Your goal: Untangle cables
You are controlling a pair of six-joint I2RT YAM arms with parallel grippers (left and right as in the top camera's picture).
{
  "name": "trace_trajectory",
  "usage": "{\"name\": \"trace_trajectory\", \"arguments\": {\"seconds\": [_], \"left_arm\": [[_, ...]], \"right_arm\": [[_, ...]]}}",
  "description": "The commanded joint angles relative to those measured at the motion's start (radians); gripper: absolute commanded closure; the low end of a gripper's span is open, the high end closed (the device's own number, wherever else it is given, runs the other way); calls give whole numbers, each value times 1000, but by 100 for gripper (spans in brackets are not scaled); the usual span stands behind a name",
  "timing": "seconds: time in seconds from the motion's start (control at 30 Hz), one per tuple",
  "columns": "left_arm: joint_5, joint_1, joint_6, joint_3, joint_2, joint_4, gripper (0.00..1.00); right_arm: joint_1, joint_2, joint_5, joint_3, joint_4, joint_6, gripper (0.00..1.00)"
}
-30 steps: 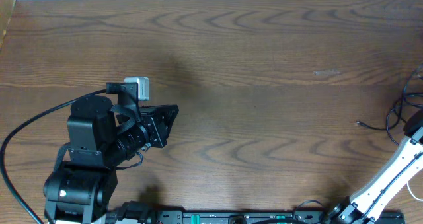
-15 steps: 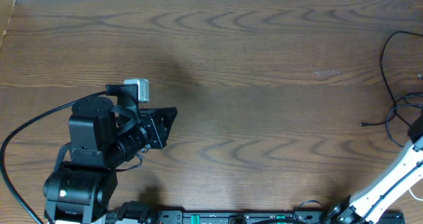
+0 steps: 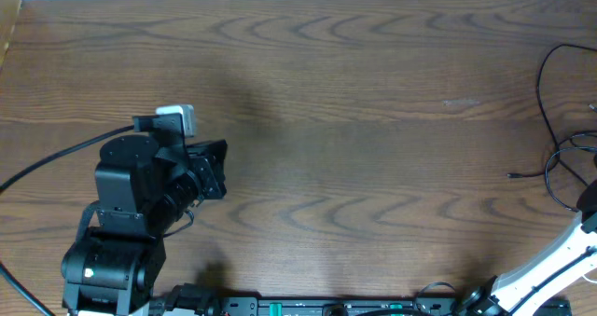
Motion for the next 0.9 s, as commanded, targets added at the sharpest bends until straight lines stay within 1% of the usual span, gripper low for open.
{"name": "trace_trajectory", "arguments": {"seconds": [0.0, 0.13, 0.2, 0.43, 0.57, 0.7, 0.87], "left_arm": [[-76, -4, 45, 11, -1, 27, 83], [-141, -4, 39, -9, 2, 31, 83], [-141, -4, 40, -16, 6, 31, 83], [-154, -3, 40, -43, 8, 77, 83], [-192, -4, 40, -70, 8, 110, 83], [-249, -4, 39, -89, 8, 114, 83], [-249, -3, 39, -99, 7, 114, 83]], "right_arm": [[22, -110, -43, -54, 9, -35, 1], [63, -254, -2, -217, 66, -50, 1], [85, -338, 0, -354, 122, -54, 1], [209, -673, 18, -958, 423, -84, 1], [323, -864, 50, -1226, 552, -126, 1], [443, -1073, 138, -1434, 619, -126, 1], [542, -1331, 137, -1633, 676, -92, 1]]}}
